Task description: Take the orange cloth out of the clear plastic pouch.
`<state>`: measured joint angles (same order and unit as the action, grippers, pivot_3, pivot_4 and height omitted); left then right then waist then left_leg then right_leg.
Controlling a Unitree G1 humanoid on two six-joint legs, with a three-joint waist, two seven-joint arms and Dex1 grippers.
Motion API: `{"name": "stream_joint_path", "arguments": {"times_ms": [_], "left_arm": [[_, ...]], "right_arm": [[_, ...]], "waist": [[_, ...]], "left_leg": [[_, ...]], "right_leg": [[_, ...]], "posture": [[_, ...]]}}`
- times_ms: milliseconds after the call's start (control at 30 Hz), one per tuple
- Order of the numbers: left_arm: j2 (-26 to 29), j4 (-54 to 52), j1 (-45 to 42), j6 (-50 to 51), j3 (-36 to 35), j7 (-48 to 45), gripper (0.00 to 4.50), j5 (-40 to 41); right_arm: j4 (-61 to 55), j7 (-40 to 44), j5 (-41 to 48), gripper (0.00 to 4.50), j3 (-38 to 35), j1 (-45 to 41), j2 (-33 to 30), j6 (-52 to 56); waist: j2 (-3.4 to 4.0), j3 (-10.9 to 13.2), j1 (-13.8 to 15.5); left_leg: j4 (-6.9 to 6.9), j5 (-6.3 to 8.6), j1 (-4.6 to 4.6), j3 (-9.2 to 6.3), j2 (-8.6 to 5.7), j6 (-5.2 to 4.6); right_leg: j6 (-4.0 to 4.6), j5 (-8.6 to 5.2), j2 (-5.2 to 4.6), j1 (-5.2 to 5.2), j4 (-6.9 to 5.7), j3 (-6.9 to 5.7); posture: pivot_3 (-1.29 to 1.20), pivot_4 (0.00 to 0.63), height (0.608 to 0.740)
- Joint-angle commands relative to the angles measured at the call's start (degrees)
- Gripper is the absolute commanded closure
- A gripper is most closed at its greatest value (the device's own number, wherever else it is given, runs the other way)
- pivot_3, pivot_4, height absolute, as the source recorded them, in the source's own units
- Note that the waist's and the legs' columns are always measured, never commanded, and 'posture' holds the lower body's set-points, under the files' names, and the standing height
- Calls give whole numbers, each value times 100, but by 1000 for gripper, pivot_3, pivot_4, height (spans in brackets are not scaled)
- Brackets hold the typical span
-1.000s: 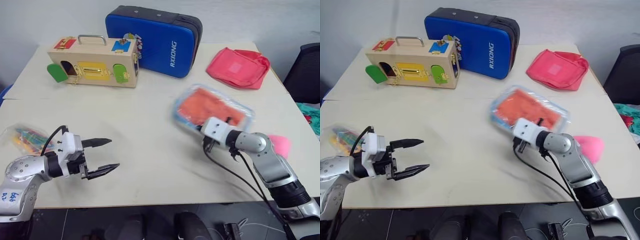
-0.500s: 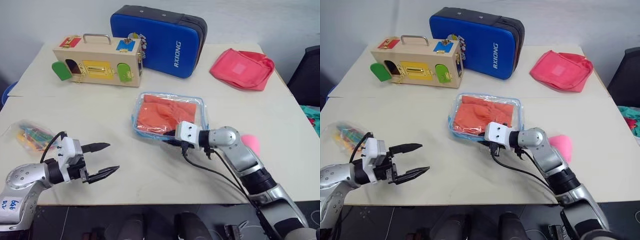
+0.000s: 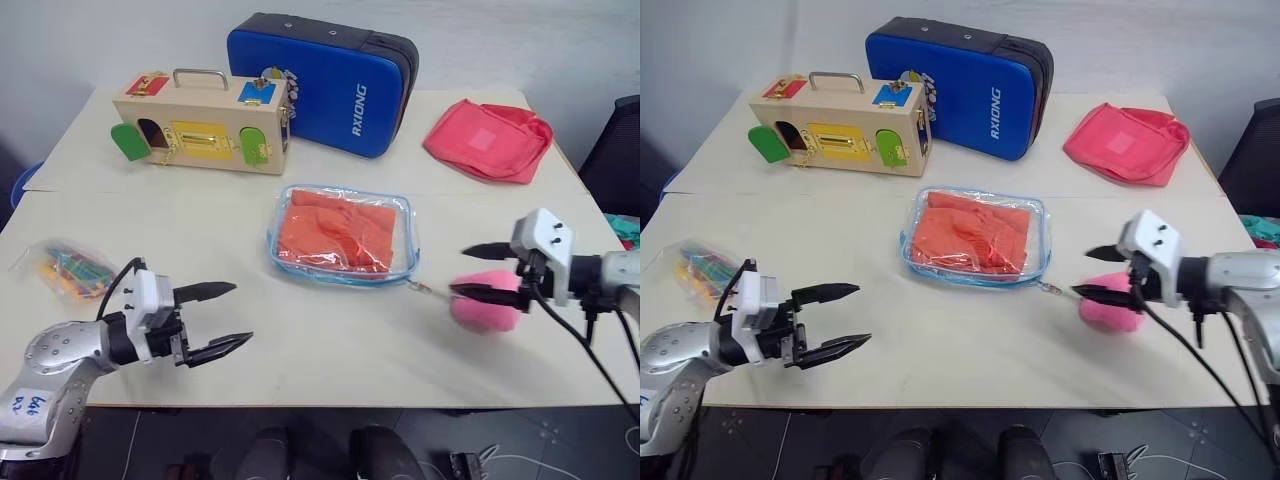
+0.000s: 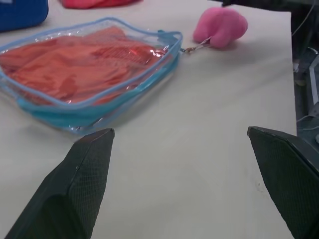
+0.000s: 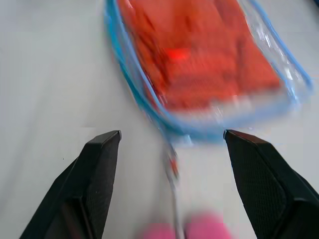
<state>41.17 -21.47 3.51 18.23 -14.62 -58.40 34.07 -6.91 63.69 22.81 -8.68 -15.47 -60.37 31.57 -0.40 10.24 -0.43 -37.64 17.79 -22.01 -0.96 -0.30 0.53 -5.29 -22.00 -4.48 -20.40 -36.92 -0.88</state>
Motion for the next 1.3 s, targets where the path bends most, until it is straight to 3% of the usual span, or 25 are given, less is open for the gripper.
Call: {"name": "stream_joint_path", "arguments": {"times_ms": [33,100,200,300,467,533,633,800,1000,1100,1200,1300], "left_arm": [[-3,-130,-48,-116,114,-4,0,-66],[6,-127,-79,-122,162,-3,0,-81],[18,-97,-127,-165,187,-2,0,-123],[26,-110,-109,-195,162,17,0,-141],[-25,-264,113,-224,70,146,0,-150],[-59,-334,222,-231,66,220,0,-133],[-89,-450,367,-229,74,289,0,-112],[-198,-476,288,-186,287,411,0,-136],[-405,-206,-289,-222,746,435,0,-258],[-603,64,-784,-286,1232,328,0,-457],[-720,285,-1115,-310,1558,233,0,-604],[-905,689,-1611,-306,2066,218,0,-972]], "right_arm": [[207,192,-103,1039,470,-70,-70,330],[477,164,-379,1039,767,-191,18,149],[1030,126,-983,1630,1247,-401,32,-399],[1318,219,-1208,2572,1352,-450,-19,-686],[948,652,-781,4159,1019,-258,-101,-509],[516,997,-219,4460,764,-200,-69,-191],[-176,1248,501,4460,536,-179,-98,515],[-1010,604,1499,4460,664,-764,585,1780],[-1071,-470,1111,4460,1341,-769,2101,1381],[-477,-808,508,3686,1615,-602,2655,551],[-200,-879,20,2690,1741,-492,2709,-152],[-526,-956,170,1679,1418,-386,2622,-173]], "waist": [[1,0,-20],[2,1,-33],[2,1,-43],[1,0,-22],[-3,-2,42],[-3,-1,37],[4,2,29],[5,3,21],[1,2,58],[2,2,42],[1,2,43],[2,2,48]], "left_leg": [[0,0,0,1,0,0],[0,0,-3,1,1,0],[-8,0,-4,1,1,0],[-12,0,-4,-2,1,0],[-22,2,-4,-5,1,-3],[-23,3,-5,-6,1,-4],[-23,3,-6,-7,1,-4],[-22,3,-5,-9,3,-4],[-25,3,-16,-12,-3,-3],[-29,3,-19,-9,-4,-2],[-34,2,-19,-9,-8,-1],[-35,2,-17,-7,-8,0]], "right_leg": [[0,0,2,-2,-1,0],[0,0,3,-6,-4,0],[0,0,2,-6,-5,-1],[0,0,2,-2,-4,-2],[-1,0,0,6,-1,-5],[-1,1,-1,7,0,-6],[-1,0,0,5,-3,-7],[-1,0,2,3,-5,-6],[-2,1,-2,0,0,-12],[-3,2,0,-8,-10,-10],[-4,2,1,-6,-12,-14],[-6,3,3,-7,-22,-11]], "posture": [[0,150,740],[0,150,740],[0,150,740],[0,150,740],[0,150,740],[0,150,740],[0,150,740],[0,150,740],[0,150,740],[0,150,740],[0,150,740],[0,150,740]]}}
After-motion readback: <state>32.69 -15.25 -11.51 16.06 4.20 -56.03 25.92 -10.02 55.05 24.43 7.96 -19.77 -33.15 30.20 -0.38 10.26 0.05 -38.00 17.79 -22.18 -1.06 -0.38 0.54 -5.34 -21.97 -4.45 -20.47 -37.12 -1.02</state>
